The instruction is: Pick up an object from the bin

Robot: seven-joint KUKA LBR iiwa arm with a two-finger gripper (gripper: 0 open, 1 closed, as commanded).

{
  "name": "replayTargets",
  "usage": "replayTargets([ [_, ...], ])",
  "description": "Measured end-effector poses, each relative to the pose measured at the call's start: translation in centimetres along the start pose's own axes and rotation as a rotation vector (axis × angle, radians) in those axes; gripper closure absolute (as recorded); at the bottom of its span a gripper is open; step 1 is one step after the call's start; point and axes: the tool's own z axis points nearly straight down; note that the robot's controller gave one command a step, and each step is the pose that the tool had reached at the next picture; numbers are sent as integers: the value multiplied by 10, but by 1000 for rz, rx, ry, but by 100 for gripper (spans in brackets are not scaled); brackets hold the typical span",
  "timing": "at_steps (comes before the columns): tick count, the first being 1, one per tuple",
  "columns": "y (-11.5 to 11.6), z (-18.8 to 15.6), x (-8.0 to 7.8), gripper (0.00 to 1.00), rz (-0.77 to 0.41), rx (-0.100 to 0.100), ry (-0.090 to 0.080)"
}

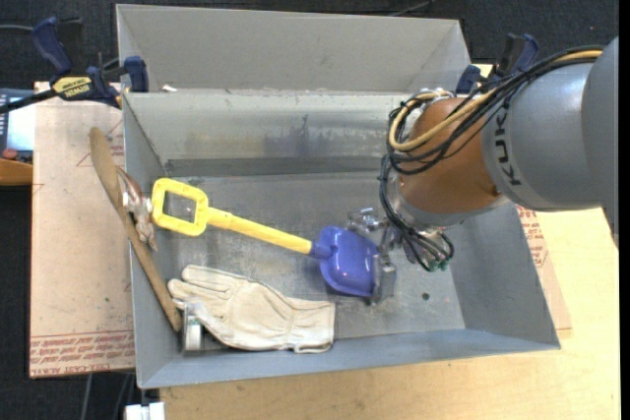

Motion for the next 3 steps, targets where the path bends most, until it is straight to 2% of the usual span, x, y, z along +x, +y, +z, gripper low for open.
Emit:
replayTargets([
  [1,0,0,0,100,0,0,0],
  [2,61,0,19,100,-272,-2,0],
  [3,61,0,18,100,-272,-1,0],
])
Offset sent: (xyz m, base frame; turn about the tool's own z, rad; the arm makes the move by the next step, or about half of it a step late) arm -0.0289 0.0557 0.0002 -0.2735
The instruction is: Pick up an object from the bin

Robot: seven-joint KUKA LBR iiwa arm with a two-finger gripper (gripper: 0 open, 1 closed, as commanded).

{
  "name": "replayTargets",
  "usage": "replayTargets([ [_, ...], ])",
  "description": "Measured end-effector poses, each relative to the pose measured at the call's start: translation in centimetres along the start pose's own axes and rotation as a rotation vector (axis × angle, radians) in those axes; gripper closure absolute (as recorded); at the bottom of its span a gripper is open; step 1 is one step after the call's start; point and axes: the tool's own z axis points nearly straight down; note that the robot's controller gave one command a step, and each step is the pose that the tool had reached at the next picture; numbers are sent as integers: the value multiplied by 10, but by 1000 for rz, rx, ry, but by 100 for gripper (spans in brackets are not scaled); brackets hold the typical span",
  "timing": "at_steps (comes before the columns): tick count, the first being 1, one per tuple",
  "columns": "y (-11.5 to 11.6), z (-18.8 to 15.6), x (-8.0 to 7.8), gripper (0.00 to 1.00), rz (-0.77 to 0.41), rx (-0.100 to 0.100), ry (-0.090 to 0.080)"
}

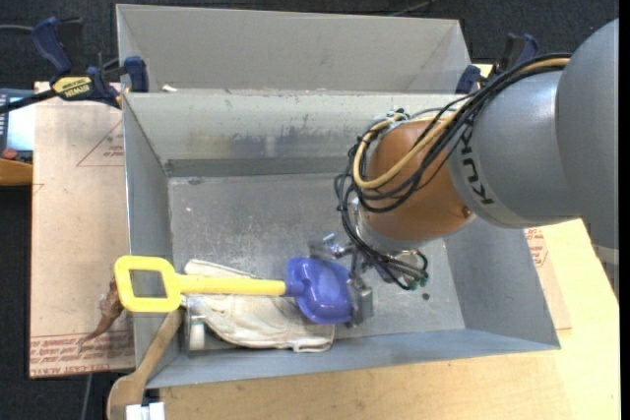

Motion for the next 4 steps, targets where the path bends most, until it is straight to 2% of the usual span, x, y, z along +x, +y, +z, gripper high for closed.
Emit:
replayTargets([
  [4,0,0,0,100,-1,1,-1],
])
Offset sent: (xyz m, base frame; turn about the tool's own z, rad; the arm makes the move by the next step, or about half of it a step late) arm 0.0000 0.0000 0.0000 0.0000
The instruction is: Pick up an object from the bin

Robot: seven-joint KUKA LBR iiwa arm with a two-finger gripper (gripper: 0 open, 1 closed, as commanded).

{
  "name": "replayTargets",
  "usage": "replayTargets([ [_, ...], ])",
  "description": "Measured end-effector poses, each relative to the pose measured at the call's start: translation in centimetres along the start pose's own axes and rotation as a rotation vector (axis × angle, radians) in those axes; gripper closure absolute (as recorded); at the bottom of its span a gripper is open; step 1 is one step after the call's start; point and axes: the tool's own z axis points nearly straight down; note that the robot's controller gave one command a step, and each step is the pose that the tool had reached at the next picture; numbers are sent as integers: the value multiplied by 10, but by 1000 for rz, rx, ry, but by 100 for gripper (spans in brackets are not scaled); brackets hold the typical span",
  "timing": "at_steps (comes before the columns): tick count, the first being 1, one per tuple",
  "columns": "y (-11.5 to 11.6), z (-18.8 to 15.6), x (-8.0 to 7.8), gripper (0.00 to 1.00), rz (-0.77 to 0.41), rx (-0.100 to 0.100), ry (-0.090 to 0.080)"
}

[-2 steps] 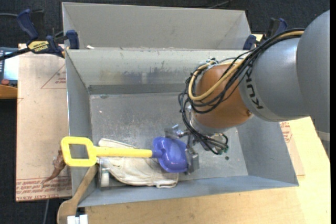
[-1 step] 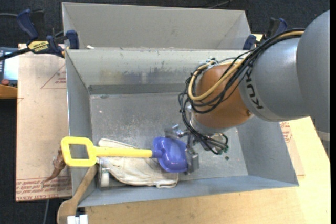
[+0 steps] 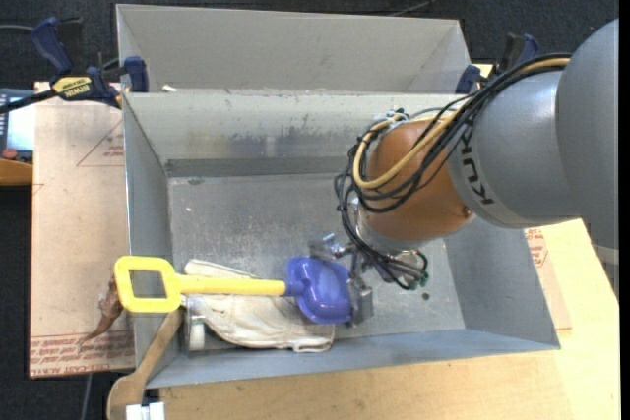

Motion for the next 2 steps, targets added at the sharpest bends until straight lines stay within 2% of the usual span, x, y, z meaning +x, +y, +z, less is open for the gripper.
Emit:
replayTargets([
  [2,0,0,0,100,0,0,0],
])
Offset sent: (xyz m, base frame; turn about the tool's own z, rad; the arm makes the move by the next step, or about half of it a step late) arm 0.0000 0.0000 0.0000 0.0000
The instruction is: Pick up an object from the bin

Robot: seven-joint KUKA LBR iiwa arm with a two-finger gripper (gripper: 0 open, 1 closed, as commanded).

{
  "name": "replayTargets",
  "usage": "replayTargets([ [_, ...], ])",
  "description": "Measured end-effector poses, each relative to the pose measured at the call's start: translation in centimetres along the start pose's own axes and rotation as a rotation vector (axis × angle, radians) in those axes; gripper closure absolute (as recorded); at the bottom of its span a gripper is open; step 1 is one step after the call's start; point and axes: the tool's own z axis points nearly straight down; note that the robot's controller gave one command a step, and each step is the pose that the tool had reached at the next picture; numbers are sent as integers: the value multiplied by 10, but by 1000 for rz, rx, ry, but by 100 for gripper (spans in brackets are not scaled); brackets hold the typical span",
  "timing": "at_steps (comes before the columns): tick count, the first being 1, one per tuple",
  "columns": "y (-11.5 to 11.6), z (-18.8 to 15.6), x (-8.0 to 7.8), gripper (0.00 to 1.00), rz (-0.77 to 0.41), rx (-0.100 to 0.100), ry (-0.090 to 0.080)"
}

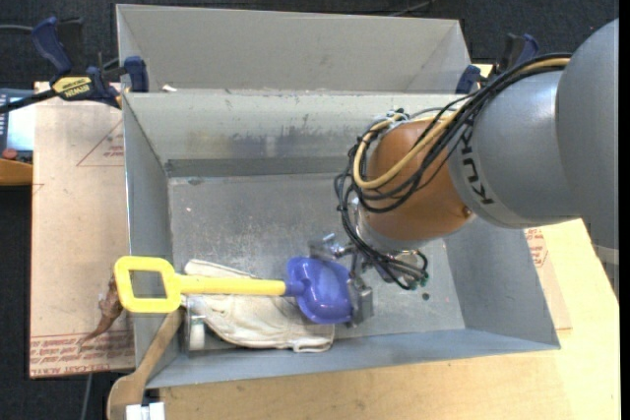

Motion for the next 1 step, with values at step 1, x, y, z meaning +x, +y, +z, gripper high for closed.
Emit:
replayTargets([
  [1,0,0,0,100,0,0,0],
])
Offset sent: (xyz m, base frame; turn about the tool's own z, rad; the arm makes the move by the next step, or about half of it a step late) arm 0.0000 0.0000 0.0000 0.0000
